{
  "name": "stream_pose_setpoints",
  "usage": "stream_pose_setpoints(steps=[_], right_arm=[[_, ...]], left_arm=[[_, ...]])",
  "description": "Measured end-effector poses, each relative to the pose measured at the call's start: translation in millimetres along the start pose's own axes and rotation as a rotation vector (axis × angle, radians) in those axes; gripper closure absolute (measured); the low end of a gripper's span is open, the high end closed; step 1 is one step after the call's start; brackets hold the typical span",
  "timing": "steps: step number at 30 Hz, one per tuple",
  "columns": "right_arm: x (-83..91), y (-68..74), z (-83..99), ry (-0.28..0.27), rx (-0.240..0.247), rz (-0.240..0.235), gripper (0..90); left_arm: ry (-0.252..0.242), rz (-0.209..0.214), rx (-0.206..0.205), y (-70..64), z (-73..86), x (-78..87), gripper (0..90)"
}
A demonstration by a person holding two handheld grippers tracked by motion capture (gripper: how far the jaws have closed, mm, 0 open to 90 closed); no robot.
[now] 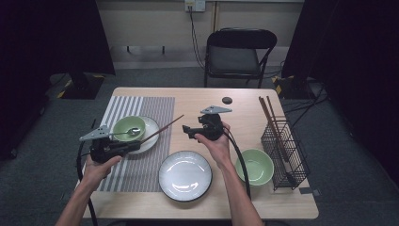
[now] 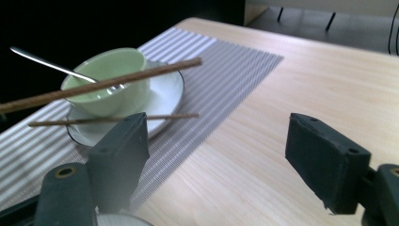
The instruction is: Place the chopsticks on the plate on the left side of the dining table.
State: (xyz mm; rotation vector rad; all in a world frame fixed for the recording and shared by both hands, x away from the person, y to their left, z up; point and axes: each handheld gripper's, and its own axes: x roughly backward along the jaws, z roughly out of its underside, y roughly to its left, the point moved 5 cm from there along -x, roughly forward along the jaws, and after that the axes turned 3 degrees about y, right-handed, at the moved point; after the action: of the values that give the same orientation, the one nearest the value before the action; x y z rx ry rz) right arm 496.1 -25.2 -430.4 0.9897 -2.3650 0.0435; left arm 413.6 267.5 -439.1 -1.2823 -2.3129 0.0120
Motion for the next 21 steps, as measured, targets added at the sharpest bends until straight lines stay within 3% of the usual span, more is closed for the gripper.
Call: stream_pose_setpoints(steps=[8, 14, 21], right_arm=[[-13.4, -15.3, 19.6, 0.057, -0.041, 0.017, 18.1], [-22.7, -24.9, 30.7, 0.111, -0.032, 0.083, 18.2], [-32.6, -29.4, 40.4, 0.148, -0.038, 0.105, 18.3]], left_arm=[[0.018, -0.024, 0.01, 8.2, 11.1, 5.6, 84.4], [0.037, -0.041, 0.018, 14.8, 19.5, 9.6, 84.4], [0.056, -0.064, 0.026, 20.6, 28.0, 10.4, 84.4]])
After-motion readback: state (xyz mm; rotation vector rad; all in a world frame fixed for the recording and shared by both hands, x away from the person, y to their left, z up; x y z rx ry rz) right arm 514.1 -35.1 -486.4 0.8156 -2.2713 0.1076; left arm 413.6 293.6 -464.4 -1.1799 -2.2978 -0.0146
